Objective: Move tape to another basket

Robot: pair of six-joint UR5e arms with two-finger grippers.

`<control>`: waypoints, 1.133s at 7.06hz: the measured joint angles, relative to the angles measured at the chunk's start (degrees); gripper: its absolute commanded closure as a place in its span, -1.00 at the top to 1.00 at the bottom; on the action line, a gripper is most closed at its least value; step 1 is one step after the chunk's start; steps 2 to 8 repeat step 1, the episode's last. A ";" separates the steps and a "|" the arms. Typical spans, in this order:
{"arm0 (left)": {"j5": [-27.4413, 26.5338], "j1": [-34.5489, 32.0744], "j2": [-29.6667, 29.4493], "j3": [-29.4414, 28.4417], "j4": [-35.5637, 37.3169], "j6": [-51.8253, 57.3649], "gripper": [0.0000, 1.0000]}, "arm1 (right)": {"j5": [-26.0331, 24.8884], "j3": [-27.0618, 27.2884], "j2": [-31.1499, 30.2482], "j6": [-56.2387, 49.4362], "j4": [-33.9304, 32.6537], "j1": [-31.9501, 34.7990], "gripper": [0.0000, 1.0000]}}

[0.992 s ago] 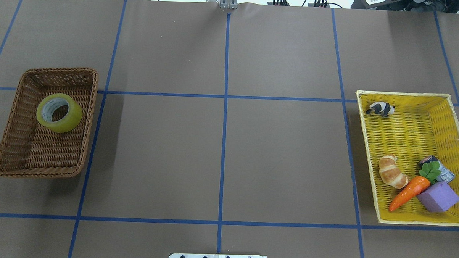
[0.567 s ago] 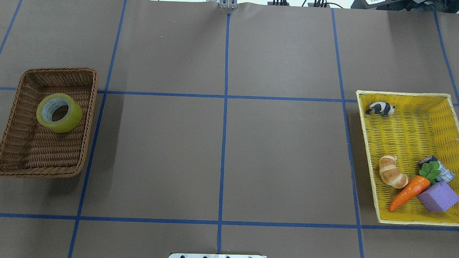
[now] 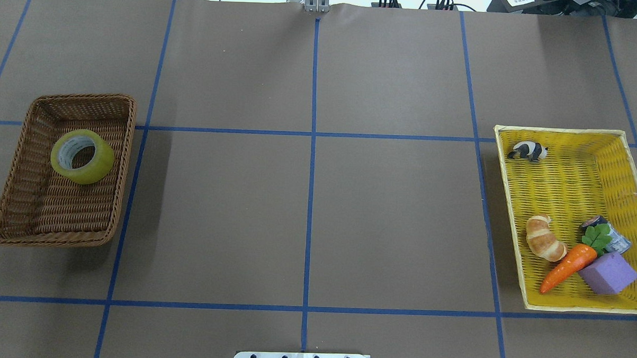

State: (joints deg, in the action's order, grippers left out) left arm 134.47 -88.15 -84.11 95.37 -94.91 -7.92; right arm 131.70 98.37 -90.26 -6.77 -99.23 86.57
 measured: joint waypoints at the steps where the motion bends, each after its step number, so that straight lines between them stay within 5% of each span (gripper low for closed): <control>1: 0.00 0.00 0.00 -0.03 0.00 -0.01 0.97 | -0.02 0.04 0.02 0.00 0.00 0.00 1.00; 8: 0.00 0.00 0.00 -0.03 0.00 -0.01 0.97 | -0.02 0.04 0.02 0.00 0.00 0.00 1.00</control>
